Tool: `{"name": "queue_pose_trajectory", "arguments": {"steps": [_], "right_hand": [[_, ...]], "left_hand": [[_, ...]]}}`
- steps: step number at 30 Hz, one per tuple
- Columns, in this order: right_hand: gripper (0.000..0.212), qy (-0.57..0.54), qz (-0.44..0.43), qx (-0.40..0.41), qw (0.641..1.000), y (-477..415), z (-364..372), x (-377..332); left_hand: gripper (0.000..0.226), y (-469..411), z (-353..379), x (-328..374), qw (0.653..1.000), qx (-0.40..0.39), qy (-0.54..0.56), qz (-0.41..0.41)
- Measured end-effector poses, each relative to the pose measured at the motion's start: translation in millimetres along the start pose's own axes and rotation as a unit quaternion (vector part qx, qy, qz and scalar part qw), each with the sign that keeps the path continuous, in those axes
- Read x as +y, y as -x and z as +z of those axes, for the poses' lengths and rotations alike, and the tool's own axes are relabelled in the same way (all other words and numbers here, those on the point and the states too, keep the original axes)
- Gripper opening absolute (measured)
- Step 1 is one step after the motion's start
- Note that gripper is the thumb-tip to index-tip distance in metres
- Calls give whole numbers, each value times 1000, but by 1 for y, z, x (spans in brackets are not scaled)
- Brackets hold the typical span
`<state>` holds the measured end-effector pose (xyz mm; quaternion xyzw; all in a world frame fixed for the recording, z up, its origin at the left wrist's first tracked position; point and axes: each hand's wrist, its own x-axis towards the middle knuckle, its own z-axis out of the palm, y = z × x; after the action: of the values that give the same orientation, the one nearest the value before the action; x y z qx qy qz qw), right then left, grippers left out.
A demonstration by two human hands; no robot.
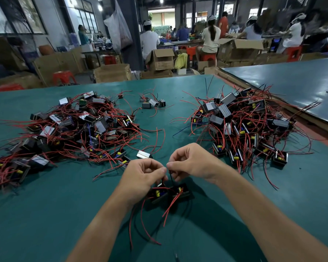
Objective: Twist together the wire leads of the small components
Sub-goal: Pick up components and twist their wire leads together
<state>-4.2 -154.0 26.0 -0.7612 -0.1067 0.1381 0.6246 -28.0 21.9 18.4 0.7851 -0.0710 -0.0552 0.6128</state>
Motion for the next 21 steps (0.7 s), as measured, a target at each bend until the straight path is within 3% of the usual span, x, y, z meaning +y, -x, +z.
{"name": "queue_pose_trajectory", "arguments": {"steps": [10,16,21], "right_hand": [[22,73,21,-73,994,5,4,-7],[15,-9,-3,-60,998,6,-1,-8],[8,71,-83,-17,994,4,-4,-6]], "left_hand": [[9,3,-3,2,999,-18,29,-12],[10,3,-6,2,999,-9,34,1],[11,3,-5,2,999,-6,48,-11]]}}
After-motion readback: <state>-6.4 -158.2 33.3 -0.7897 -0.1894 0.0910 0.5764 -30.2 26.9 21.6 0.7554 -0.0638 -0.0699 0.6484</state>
